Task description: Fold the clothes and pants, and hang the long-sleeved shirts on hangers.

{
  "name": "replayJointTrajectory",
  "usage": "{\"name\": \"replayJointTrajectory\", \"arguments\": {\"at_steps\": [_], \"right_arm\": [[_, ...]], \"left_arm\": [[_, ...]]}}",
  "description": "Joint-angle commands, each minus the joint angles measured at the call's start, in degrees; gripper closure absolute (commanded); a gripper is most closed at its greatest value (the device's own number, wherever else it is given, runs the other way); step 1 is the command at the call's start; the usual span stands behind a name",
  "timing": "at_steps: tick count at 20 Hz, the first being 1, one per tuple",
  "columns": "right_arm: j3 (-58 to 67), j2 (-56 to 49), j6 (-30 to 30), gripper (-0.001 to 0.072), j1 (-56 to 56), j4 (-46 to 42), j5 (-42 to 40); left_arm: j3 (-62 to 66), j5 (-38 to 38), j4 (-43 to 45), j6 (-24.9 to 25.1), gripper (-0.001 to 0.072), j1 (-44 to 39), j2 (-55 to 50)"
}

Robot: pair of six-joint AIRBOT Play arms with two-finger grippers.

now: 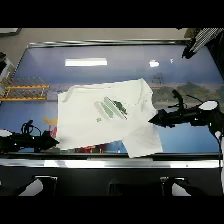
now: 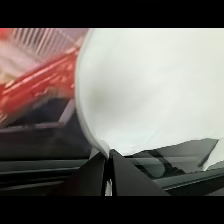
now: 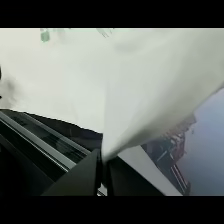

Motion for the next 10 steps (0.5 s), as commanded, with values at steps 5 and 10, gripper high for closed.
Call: {"name": "replayJointTrajectory", "arguments": {"at_steps": [5, 10], "right_arm": [[12.17, 7.74, -2.23, 0.0684, 0.07, 8.83, -5.42], [31.01, 15.41, 1.49, 0.0684, 0.07, 8.13, -3.65]], "left_arm": [[24.5, -3.02, -3.02, -2.97, 0.0696, -2.73, 1.57], [56.33, -4.79, 5.9, -12.39, 0.0697, -3.15, 4.96]]}}
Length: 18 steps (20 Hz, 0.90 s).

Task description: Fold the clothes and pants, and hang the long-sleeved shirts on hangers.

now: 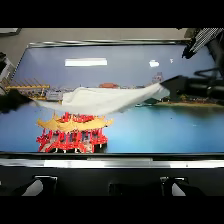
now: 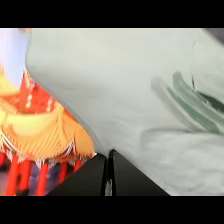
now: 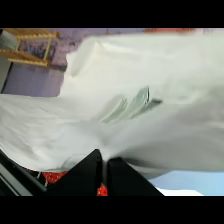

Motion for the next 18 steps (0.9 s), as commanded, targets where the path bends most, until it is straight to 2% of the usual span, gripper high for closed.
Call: {"name": "replayJointTrajectory", "arguments": {"at_steps": [1, 3, 5, 9, 12, 15, 18], "right_arm": [[12.9, 6.88, 3.65, 0.0684, 0.07, 0.22, 0.9], [18.38, 12.22, 6.71, 0.0684, 0.07, -0.87, 0.87], [23.12, 18.32, 11.72, 0.0684, 0.07, -5.77, -0.94], [27.15, 26.34, 22.25, 0.0683, 0.04, -16.31, -7.23], [27.36, 26.97, 26.18, 0.0683, 0.04, -16.41, -11.67], [27.36, 24.06, 26.88, 0.0683, 0.04, -16.37, -12.98], [27.32, 16.79, 27.56, 0.0683, 0.07, -16.39, -9.55]], "left_arm": [[22.73, -0.63, 9.4, -8.39, 0.0697, -0.28, 3.37], [32.68, -0.61, 16.26, -13.97, 0.0697, -0.28, 6.64], [38.64, -0.63, 21.55, -17.64, 0.0697, -0.28, 10.49], [40.22, -1.6, 30.25, -24.0, 0.0696, -0.28, 18.53], [40.22, -2.86, 34.91, -24.65, 0.0696, -0.28, 20.59], [40.17, -4.17, 35.04, -24.39, 0.0696, -0.28, 19.02], [39.01, -5.99, 30.03, -19.19, 0.0696, -0.35, 13.55]]}}
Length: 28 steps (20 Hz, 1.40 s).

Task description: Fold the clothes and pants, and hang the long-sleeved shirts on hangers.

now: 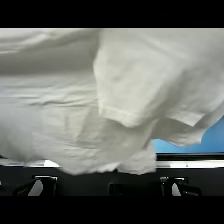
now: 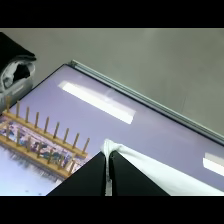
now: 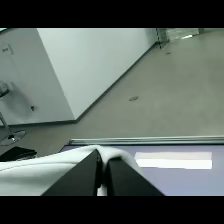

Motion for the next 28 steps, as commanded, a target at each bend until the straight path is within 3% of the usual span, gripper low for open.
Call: {"name": "replayJointTrajectory", "arguments": {"at_steps": [1, 4, 6, 9, 13, 16, 18, 24, 28], "right_arm": [[0.07, -8.66, 1.7, 0.0683, 0.02, -0.76, 4.42], [-0.26, -22.8, 1.73, 0.0683, 0.02, -1.92, 12.72], [-1.57, -33.05, 0.17, 0.0683, 0.74, -2.19, 13.11], [-1.73, -46.99, -4.13, 0.0683, 6.08, -4.94, 6.75], [-1.7, -60.72, -4.44, 0.0683, 11.1, -8.04, -7.26], [-1.7, -65.35, -4.48, 0.0683, 11.5, -8.55, -12.66], [-1.7, -66.14, -4.44, 0.0683, 11.5, -10.4, -11.78], [-1.7, -65.83, -2.64, 0.0683, 11.39, -13.05, 4.79], [-1.7, -65.83, 2.19, 0.0682, 11.39, -19.43, 12.87]], "left_arm": [[-2.27, -1.66, -5.53, 5.97, 0.0696, -0.07, -6.03], [-9.46, -0.66, -9.29, 9.62, 0.0697, -2.27, -17.0], [-14.47, 4.48, -9.27, 10.67, 0.0697, -5.31, -26.25], [-16.2, 15.21, -9.31, 10.62, 0.0697, -9.22, -41.86], [-11.04, 25.38, -9.29, 10.64, 0.0697, -12.94, -58.12], [-6.14, 25.81, -9.29, 12.07, 0.0697, -14.69, -65.59], [-5.99, 24.87, -9.27, 12.11, 0.0697, -14.99, -66.82], [-6.01, 15.76, -7.78, 12.46, 0.0695, -14.38, -67.49], [-6.29, 10.38, -7.78, 13.42, 0.0695, -14.56, -68.28]]}}
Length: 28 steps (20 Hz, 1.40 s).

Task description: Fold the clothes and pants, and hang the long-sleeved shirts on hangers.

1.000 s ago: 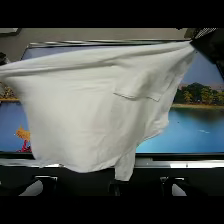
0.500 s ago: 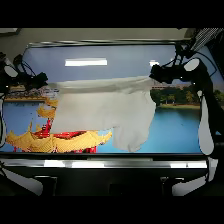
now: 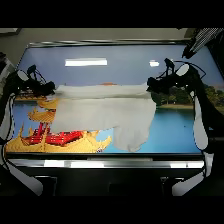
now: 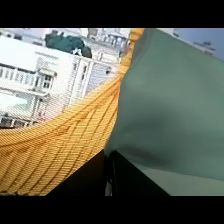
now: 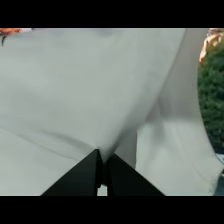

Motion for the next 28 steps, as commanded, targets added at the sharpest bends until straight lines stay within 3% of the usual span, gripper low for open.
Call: {"name": "replayJointTrajectory", "arguments": {"at_steps": [1, 7, 15, 20, 21, 22, 23, 24, 25, 28], "right_arm": [[-0.04, -0.11, 3.28, 0.0682, 0.04, -4.7, 7.85], [-0.04, -0.33, 5.25, 0.0682, 0.04, -5.75, 7.8], [-0.02, -0.42, 7.56, 0.0682, 0.04, -7.48, 7.98], [-0.04, -1.6, 7.54, 0.068, 0.04, -12.39, 7.34], [-0.04, -2.23, 7.54, 0.0678, 0.04, -12.22, 7.32], [-0.04, -2.84, 7.54, 0.0653, 0.04, -11.76, 7.34], [-0.04, -3.41, 7.58, 0.0574, 0.04, -11.52, 7.41], [-0.04, -3.69, 7.56, 0.0458, 0.04, -11.28, 7.63], [-0.02, -3.52, 7.52, 0.0336, 0.02, -11.32, 8.11], [-0.02, 0.24, 4.0, 0.0311, -1.73, -11.78, 12.46]], "left_arm": [[-0.09, -5.68, 0.15, 0.55, 0.0694, -0.07, -0.96], [-0.35, -7.39, -0.13, -0.15, 0.0694, -0.2, -2.14], [-0.15, -10.93, -12.09, 0.83, 0.0694, 0.66, -2.05], [-0.2, -11.52, -8.72, 0.81, 0.0692, 0.63, -3.56], [-0.2, -11.72, -8.15, 0.79, 0.0655, 0.63, -4.31], [-0.22, -11.72, -8.15, 0.76, 0.0546, 0.68, -4.92], [-0.22, -11.67, -8.15, 0.79, 0.039, 0.83, -5.25], [-0.15, -11.43, -8.04, 0.79, 0.0301, 1.16, -5.25], [0.15, -11.5, -7.74, 0.79, 0.03, 1.75, -4.92], [0.83, -12.85, -4.39, 2.64, 0.0298, 4.24, -0.83]]}}
